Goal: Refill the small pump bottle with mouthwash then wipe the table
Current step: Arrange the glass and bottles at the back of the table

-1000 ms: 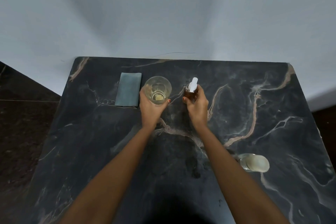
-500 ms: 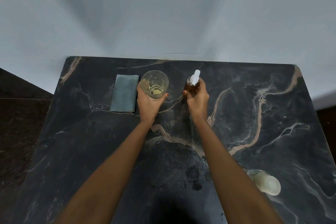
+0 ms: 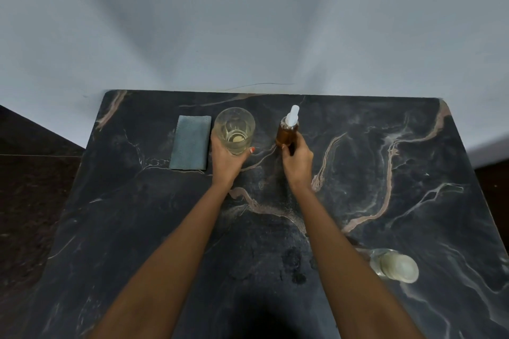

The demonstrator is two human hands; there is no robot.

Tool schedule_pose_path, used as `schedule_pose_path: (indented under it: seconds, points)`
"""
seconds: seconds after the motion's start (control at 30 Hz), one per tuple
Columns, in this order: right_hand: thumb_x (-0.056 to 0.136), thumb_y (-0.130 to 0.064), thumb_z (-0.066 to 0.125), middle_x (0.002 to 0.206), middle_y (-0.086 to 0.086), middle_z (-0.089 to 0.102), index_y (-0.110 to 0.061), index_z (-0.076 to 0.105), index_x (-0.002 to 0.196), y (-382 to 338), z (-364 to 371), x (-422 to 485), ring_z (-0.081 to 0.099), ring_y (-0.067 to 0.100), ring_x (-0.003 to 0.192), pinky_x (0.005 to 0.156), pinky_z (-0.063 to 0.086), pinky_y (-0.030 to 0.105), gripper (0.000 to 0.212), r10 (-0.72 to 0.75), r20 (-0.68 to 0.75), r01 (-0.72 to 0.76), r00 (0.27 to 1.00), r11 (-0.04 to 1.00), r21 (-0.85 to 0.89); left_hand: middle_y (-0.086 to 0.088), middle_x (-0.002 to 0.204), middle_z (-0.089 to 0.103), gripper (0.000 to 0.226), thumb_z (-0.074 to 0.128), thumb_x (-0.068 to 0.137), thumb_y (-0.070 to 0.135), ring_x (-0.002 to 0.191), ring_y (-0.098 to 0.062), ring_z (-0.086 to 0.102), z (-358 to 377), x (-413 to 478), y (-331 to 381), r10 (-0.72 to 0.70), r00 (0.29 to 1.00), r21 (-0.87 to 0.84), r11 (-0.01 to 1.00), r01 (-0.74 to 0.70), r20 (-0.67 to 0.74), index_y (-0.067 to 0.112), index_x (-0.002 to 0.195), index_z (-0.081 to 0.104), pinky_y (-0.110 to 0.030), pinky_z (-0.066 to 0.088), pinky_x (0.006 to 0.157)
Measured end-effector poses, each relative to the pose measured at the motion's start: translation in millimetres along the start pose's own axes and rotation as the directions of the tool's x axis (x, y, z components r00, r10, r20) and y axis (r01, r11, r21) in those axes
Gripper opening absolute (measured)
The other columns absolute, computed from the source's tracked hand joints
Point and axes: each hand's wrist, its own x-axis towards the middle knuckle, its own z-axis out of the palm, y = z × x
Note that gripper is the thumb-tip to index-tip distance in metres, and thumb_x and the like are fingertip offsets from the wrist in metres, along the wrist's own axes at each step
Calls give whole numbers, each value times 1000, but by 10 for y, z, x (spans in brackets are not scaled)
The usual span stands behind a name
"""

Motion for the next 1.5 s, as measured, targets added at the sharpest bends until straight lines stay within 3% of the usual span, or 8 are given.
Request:
schedule_pose_path:
  seconds: [0.1,0.27,0.37,0.57,0.87,1.33,1.43,1.5]
  points:
    - [89,-2,52,117,11,62,-10,51,123,21,-46,-163,56,23,109,97,42,33,35,-6,-14,6,1000,1000,2,-6,140,37,90,80,65,12,127,-16,38,-81,-118,-7,18,999,24,1000,-19,39,11,137,25,-26,33,105]
    - [91,-6,50,127,12,56,-9,45,129,59,-142,-511,52,23,117,99,39,32,38,-39,10,39,999,998,-44,-8,150,26,91,73,75,20,130,-6,26,-135,-503,-2,-72,996,73,995,68,52,12,144,14,-19,23,102]
    - [92,-9,49,134,14,49,-7,40,133,124,-229,-730,45,23,124,103,36,33,42,-45,42,48,998,996,-70,-6,153,19,90,71,77,24,139,-16,20,-156,-782,-27,-59,991,108,993,47,116,16,145,12,-23,23,106]
    - [92,-10,50,131,12,52,-8,43,131,277,-482,-1182,47,24,122,101,38,33,40,-155,98,166,983,978,-127,-15,145,33,84,66,81,29,131,-24,37,-229,-1372,-21,-20,968,128,992,-13,248,21,144,12,-42,31,110]
    - [91,-13,53,134,9,50,-12,42,132,605,-853,-1899,47,21,123,101,40,33,43,-217,190,245,957,960,-136,5,153,19,74,61,84,33,132,4,13,-165,-2117,-41,104,924,140,976,-166,367,23,144,18,-19,14,107]
    - [83,-11,65,108,7,62,-8,58,110,1150,-1740,-2186,60,23,101,86,50,35,29,-129,-76,123,989,989,-80,10,142,34,65,68,80,20,131,2,25,423,-2521,144,192,851,39,970,-241,489,23,137,35,-12,19,106]
    - [80,-10,67,117,8,57,-6,52,119,1167,-1818,-2047,55,21,107,93,47,38,42,-78,-117,75,990,997,-33,13,133,40,63,69,78,16,128,-1,34,578,-2504,193,192,863,7,975,-221,468,21,134,41,-8,23,103]
    - [78,-10,70,127,11,54,-5,46,127,1151,-1839,-1940,52,22,115,100,44,39,55,-40,-107,40,994,999,2,9,127,49,57,70,77,10,123,-8,44,667,-2492,212,168,885,-14,984,-180,434,16,129,47,-19,33,104]
